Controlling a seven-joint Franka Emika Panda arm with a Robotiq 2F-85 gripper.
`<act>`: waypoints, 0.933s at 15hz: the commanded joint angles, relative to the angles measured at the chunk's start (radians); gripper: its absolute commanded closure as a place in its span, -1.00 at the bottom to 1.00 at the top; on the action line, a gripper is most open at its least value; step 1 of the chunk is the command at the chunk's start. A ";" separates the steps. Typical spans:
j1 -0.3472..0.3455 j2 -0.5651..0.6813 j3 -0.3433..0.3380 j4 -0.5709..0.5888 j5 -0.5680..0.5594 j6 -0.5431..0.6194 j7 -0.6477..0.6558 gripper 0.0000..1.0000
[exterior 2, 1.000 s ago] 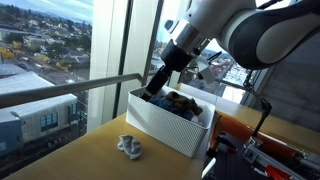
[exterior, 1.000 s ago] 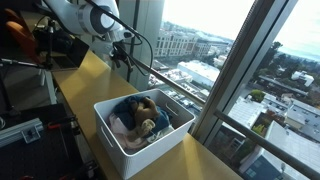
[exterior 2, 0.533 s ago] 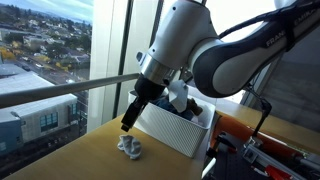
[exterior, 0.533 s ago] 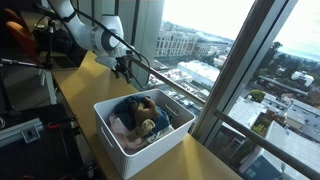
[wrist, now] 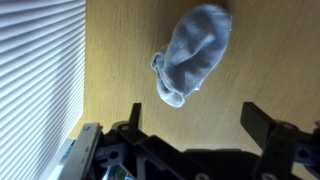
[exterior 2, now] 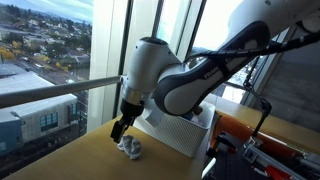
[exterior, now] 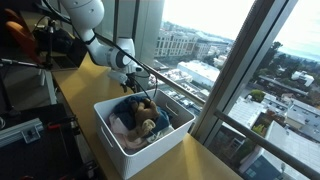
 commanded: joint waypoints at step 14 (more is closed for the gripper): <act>0.007 -0.079 -0.019 -0.113 0.085 -0.014 -0.040 0.87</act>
